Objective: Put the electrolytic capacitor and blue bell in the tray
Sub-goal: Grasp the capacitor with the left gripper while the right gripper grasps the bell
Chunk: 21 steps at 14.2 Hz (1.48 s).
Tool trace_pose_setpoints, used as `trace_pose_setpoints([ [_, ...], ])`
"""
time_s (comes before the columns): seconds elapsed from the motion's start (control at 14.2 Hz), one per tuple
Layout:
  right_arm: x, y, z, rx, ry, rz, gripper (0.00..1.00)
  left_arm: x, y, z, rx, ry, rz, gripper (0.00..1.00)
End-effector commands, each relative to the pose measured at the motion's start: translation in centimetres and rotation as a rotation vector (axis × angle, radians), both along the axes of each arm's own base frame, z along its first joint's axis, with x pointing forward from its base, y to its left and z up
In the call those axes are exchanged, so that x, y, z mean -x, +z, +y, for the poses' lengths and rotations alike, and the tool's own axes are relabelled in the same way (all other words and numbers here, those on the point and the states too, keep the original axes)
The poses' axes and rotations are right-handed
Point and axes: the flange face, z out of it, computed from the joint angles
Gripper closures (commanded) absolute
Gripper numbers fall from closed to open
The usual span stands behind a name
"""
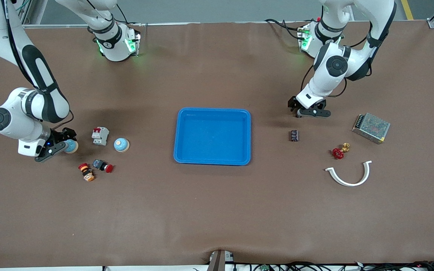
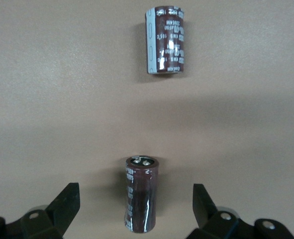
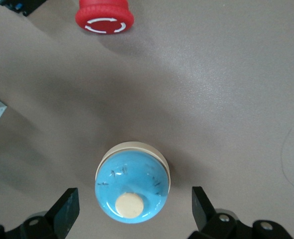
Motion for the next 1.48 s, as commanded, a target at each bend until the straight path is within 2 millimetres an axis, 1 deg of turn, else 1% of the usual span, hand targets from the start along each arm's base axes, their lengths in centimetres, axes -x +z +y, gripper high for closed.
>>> trace_pose_setpoints([
  [0.0,-0.3,-0.4,-0.4,0.0,0.014,-0.004,0.0,0.4,-1.1,-0.1,0.013,0.005,-0.007,0.0],
  [0.14,-0.4,-1.2,-0.4,0.0,0.015,-0.001,0.0,0.6,-1.8,-0.2,0.024,0.006,-0.008,0.0],
  [0.28,-0.4,-1.6,-0.3,0.002,0.016,-0.005,0.0,1.2,-2.2,0.0,0.028,0.008,-0.01,0.0],
  [1.06,-0.5,-2.2,-0.3,0.001,0.017,-0.002,0.0,1.9,-2.6,-0.3,0.024,-0.008,0.001,0.0],
  [1.13,-0.5,-2.2,-0.3,0.001,0.017,-0.002,0.08,1.9,-2.6,-0.3,0.024,-0.007,0.001,0.0],
  [1.2,-0.5,-2.2,-0.3,0.001,0.017,-0.002,0.14,1.9,-2.6,-0.3,0.024,-0.007,0.001,0.06],
  [1.27,-0.6,-2.2,-0.2,0.001,0.017,-0.002,0.19,1.9,-2.6,-0.3,0.023,-0.008,0.001,0.36],
  [1.34,-0.6,-2.2,-0.1,0.0,0.017,-0.003,0.23,1.9,-2.6,-0.2,0.023,-0.007,0.003,0.63],
  [1.41,-0.6,-2.2,-0.1,0.0,0.017,-0.003,0.31,1.9,-2.6,-0.2,0.023,-0.007,0.003,0.85],
])
